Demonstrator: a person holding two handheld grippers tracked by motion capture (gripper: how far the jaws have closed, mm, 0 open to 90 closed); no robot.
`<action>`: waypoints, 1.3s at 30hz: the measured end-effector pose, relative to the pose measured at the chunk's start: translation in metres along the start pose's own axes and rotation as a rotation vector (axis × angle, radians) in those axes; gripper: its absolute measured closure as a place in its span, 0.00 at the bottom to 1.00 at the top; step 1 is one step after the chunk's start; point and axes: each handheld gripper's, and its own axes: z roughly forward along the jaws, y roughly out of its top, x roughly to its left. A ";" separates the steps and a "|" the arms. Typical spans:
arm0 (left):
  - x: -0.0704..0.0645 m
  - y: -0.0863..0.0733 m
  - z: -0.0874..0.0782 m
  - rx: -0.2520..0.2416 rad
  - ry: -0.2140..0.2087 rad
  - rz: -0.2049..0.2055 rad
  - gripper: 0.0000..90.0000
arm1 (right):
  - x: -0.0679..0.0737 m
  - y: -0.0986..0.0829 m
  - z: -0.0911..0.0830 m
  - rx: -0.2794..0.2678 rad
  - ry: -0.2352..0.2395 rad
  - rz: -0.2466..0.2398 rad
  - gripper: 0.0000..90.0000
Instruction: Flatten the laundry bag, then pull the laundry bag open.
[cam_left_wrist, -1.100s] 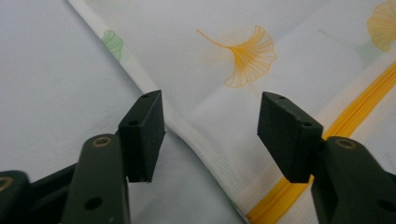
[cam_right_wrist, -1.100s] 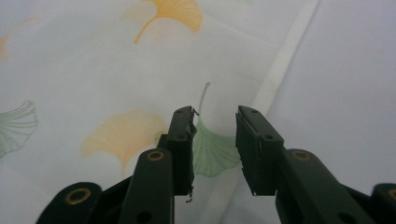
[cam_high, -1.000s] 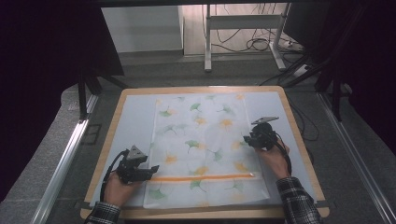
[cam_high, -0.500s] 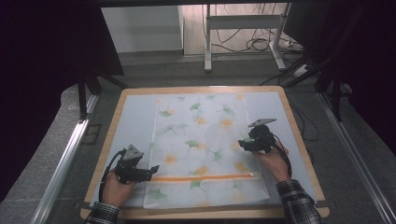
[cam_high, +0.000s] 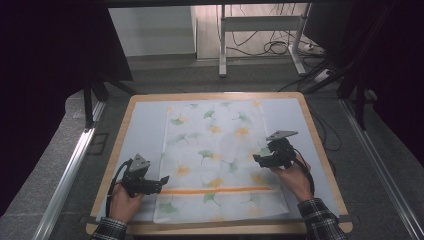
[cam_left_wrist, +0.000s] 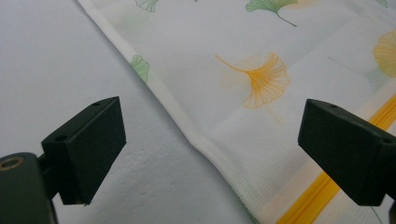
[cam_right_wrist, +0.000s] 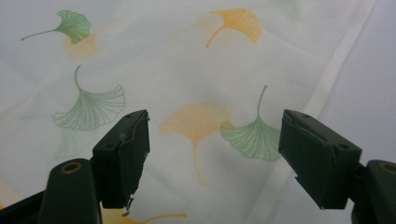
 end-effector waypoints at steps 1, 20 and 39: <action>0.000 0.000 0.000 0.002 0.005 0.005 0.08 | 0.001 -0.001 -0.002 -0.006 0.003 0.001 0.26; -0.006 0.004 -0.004 0.043 0.002 0.026 0.02 | 0.011 -0.027 -0.030 -0.048 0.059 -0.055 0.08; -0.002 0.000 0.000 -0.011 -0.046 0.024 0.02 | 0.011 -0.068 -0.055 -0.041 0.147 -0.148 0.01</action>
